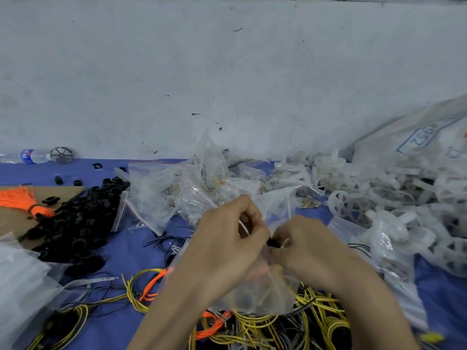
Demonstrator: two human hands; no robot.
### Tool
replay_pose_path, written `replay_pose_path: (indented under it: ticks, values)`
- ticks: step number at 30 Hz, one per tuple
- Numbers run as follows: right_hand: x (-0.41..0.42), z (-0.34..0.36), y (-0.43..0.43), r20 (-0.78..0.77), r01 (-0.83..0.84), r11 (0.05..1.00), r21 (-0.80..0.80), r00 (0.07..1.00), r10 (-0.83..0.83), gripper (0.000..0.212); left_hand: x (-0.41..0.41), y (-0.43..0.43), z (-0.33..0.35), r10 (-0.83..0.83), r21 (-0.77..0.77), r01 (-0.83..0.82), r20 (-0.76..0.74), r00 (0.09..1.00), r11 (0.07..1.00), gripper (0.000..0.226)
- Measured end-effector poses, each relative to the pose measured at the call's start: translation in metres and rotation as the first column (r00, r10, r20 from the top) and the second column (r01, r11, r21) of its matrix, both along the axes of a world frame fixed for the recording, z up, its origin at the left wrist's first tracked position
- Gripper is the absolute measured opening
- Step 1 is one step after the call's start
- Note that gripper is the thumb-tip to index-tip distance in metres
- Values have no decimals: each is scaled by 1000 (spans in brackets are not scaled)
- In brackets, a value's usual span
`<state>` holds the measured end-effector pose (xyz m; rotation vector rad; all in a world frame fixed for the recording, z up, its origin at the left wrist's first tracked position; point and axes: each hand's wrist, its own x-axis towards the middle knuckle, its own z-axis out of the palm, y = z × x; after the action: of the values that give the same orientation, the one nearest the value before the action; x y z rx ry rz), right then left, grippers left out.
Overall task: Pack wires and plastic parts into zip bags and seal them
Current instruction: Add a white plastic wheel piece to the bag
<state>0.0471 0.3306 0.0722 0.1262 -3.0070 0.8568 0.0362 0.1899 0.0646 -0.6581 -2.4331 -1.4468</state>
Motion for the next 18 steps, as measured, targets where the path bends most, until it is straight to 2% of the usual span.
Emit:
replay_pose_path:
  ticks: [4, 6, 7, 9, 11, 12, 13, 15, 18]
  values:
    - [1, 2, 3, 16, -30, 998, -63, 999, 31, 46, -6, -3, -5, 2, -30, -2, 18, 1000, 1000, 18]
    - [6, 8, 13, 18, -73, 978, -197, 997, 79, 48, -13, -11, -7, 63, -14, -63, 8, 998, 998, 16]
    - [7, 11, 21, -13, -79, 934, -349, 997, 80, 45, -17, -17, -6, 94, 1, -94, 11, 996, 996, 16]
    - [-2, 12, 42, -111, -55, 765, -641, 994, -22, 35, -26, -29, -6, 139, 52, -141, 38, 990, 989, 19]
    - [-36, 3, 62, -86, 61, 611, -789, 974, -209, 25, -31, -41, -5, 171, 124, -180, 81, 982, 976, 18]
    - [-58, -5, 67, -20, 152, 580, -801, 960, -279, 19, -33, -44, -6, 182, 146, -193, 85, 980, 970, 17]
    - [-82, -13, 69, 49, 243, 605, -758, 946, -319, 16, -35, -45, -6, 183, 162, -196, 92, 979, 967, 16]
    - [-128, -33, 70, 144, 345, 746, -569, 935, -323, 12, -36, -47, -8, 141, 211, -163, 115, 983, 964, 17]
    - [-178, -60, 66, 198, 323, 911, -257, 940, -278, 5, -35, -48, -5, 94, 212, -125, 150, 984, 969, 18]
